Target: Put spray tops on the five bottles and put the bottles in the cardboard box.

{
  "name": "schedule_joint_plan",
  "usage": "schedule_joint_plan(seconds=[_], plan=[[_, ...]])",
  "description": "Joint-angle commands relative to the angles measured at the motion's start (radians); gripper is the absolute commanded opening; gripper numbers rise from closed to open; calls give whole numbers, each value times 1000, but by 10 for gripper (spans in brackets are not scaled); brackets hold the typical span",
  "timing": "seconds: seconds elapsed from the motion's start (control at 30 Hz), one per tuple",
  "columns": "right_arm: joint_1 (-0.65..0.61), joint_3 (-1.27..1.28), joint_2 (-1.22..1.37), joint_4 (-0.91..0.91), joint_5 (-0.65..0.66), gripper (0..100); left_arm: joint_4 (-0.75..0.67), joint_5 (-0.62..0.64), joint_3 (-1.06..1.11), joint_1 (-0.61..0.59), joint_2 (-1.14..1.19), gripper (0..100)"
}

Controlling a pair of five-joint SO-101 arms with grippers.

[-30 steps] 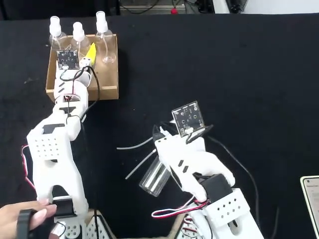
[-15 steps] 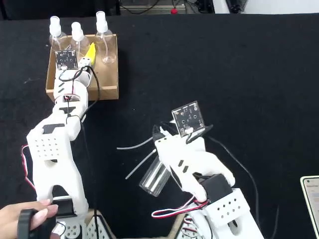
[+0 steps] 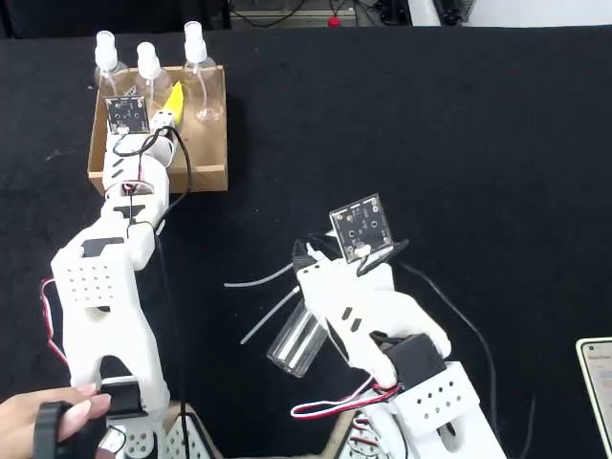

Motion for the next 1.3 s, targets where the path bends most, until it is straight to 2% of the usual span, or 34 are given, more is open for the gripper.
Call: schedule_joint_plan(seconds=[0.0, 0.63, 0.77, 1.27], plan=[[14, -12, -22, -23, 9, 57, -8, 3, -41, 4, -9, 236], [14, -12, -22, -23, 9, 57, -6, 3, -42, 4, -9, 236], [14, -12, -22, -23, 9, 57, 54, 6, -58, 4, -11, 236], [14, -12, -22, -23, 9, 57, 54, 11, -64, 4, -11, 236]])
